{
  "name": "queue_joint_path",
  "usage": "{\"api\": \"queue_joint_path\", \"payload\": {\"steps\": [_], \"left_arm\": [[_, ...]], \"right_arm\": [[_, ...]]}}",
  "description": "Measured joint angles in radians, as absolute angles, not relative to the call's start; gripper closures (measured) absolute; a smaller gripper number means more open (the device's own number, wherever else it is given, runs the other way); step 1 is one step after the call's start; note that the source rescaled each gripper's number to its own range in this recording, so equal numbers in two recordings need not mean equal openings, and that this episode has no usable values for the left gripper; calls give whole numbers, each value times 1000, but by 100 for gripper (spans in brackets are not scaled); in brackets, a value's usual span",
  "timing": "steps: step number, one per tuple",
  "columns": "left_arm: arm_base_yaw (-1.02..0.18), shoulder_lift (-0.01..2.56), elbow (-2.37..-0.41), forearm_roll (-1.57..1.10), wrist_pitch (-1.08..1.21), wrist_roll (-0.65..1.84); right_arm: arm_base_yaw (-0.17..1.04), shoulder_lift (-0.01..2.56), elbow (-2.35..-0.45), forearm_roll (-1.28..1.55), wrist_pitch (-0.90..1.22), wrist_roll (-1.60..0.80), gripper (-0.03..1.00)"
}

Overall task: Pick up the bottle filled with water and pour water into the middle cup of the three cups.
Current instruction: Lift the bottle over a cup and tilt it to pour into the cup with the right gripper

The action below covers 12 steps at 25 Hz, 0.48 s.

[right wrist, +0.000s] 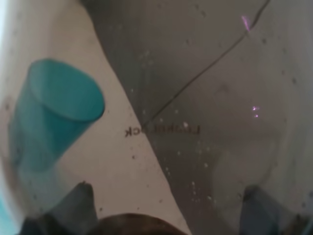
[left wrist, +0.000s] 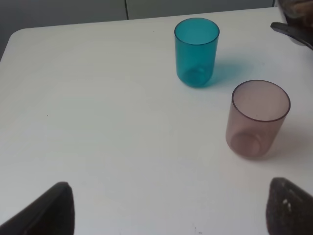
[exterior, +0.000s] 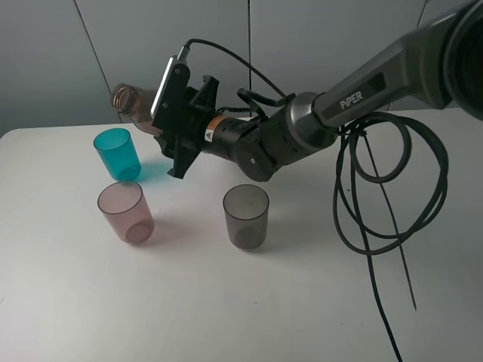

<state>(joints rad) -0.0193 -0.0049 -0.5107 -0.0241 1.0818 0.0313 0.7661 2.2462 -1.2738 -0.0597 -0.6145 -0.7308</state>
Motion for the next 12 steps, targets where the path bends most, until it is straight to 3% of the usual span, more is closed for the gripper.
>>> {"api": "queue_joint_path", "payload": {"steps": [12], "left_arm": [[-19, -5, -511, -24, 1082, 33]], "right_arm": [[779, 2268, -1280, -60, -624, -1003, 96]]}}
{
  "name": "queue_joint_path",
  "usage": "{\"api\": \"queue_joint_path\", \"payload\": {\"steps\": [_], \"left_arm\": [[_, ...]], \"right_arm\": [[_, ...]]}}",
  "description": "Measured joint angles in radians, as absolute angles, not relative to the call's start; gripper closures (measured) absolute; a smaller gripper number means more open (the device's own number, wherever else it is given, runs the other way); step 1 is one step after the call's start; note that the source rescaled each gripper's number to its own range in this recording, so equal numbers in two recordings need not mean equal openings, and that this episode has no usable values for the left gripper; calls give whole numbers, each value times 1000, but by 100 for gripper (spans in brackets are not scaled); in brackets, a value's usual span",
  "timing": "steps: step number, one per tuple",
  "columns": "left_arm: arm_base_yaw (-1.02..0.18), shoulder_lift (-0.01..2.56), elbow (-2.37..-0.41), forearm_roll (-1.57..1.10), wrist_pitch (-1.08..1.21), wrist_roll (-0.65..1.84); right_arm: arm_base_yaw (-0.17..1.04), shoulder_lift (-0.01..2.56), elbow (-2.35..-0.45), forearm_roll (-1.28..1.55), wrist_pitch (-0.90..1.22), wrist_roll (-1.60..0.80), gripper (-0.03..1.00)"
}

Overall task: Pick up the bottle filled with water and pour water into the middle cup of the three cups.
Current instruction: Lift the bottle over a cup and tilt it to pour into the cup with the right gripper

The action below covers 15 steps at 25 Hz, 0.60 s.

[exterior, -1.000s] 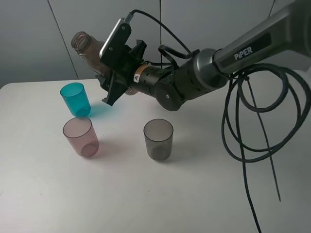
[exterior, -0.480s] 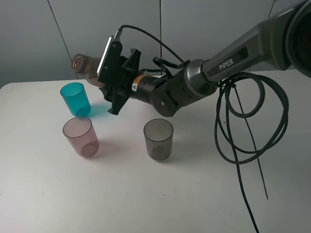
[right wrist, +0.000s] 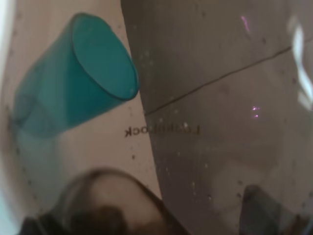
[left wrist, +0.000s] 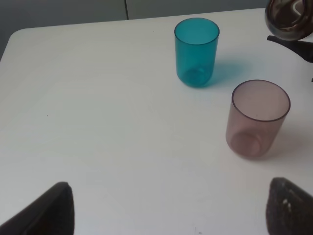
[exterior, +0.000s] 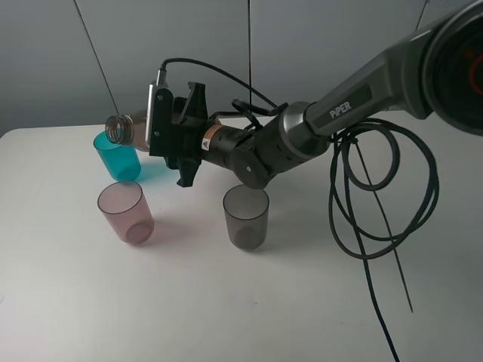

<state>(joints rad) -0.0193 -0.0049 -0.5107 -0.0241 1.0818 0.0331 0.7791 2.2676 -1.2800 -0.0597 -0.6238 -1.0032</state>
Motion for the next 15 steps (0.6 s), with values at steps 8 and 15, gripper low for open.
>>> {"api": "queue_joint_path", "payload": {"steps": [8, 15], "left_arm": [[-19, -5, -511, -24, 1082, 33], [-19, -5, -511, -24, 1082, 33]], "right_arm": [[781, 2268, -1280, -60, -624, -1154, 96], [781, 2268, -1280, -44, -627, -1261, 96]]}}
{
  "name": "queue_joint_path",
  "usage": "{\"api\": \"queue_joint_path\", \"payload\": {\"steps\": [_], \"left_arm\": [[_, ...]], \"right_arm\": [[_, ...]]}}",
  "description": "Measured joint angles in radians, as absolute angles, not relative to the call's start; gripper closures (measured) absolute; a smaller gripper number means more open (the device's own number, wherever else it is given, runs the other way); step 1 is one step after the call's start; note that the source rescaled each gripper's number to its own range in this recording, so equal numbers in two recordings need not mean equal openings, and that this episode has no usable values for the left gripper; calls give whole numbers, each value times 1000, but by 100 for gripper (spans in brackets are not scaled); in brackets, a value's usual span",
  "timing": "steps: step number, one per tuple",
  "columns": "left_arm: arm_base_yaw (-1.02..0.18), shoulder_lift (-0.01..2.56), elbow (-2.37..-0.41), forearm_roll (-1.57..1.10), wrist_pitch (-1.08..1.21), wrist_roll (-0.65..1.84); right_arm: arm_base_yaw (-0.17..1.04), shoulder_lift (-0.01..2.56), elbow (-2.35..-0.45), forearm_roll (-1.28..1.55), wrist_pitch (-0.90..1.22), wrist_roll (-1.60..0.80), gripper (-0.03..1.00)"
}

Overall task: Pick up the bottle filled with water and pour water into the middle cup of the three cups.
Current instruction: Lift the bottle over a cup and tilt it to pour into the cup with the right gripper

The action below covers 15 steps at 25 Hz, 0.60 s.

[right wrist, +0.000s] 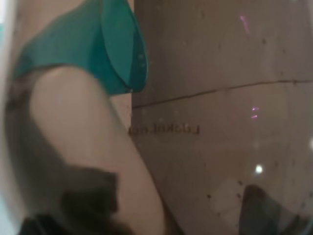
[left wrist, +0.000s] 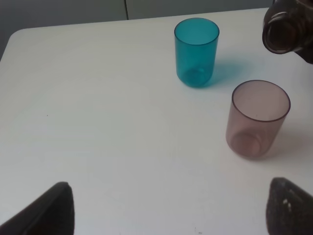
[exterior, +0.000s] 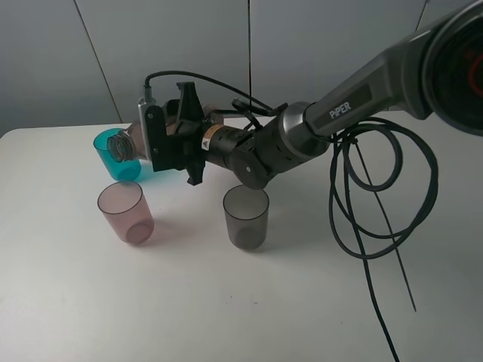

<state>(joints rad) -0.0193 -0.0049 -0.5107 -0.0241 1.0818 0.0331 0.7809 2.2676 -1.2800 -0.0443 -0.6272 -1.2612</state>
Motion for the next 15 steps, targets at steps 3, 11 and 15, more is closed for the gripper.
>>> {"api": "queue_joint_path", "payload": {"steps": [3, 11, 15], "left_arm": [[-19, -5, -511, -24, 1082, 33], [-19, -5, -511, -24, 1082, 33], [-19, -5, -511, -24, 1082, 33]], "right_arm": [[781, 2268, -1280, -34, -642, -1290, 96], [797, 2268, -1280, -11, -670, -1298, 96], [808, 2268, -1280, -7, -672, -1301, 96]]}}
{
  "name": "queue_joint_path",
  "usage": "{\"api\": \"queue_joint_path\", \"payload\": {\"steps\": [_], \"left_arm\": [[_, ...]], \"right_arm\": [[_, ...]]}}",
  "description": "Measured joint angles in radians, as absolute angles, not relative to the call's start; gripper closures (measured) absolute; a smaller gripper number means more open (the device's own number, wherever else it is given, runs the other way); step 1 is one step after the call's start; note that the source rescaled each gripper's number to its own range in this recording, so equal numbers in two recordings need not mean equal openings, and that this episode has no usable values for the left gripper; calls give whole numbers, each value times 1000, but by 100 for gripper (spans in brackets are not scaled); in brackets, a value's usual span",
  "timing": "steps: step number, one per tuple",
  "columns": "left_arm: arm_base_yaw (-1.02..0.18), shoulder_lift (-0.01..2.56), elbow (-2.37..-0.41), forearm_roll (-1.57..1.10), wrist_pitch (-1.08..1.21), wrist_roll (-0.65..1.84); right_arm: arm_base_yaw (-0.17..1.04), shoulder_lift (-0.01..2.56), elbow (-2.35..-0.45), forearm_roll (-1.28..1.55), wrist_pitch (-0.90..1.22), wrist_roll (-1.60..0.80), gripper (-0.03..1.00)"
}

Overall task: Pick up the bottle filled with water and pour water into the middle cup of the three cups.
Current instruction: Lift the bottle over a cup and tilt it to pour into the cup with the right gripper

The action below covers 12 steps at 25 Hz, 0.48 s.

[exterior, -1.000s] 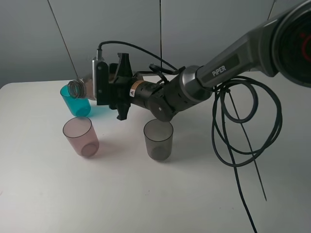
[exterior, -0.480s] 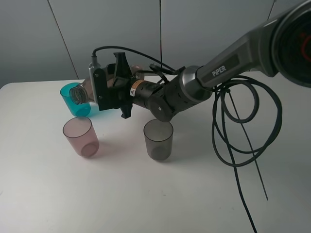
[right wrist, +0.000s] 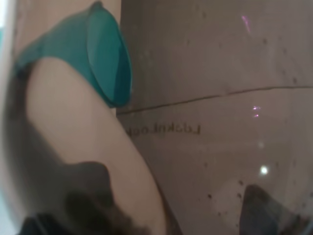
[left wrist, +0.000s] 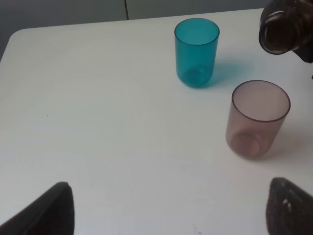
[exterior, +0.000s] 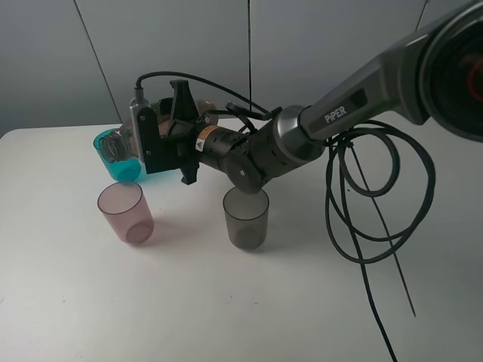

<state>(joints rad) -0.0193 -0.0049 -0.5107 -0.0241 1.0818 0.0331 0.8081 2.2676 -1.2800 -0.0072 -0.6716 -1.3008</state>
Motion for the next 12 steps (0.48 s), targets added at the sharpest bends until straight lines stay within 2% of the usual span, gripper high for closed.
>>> {"api": "queue_joint_path", "payload": {"steps": [12], "left_arm": [[-19, -5, -511, -24, 1082, 33]], "right_arm": [[825, 2268, -1280, 22, -674, -1437, 96]]}}
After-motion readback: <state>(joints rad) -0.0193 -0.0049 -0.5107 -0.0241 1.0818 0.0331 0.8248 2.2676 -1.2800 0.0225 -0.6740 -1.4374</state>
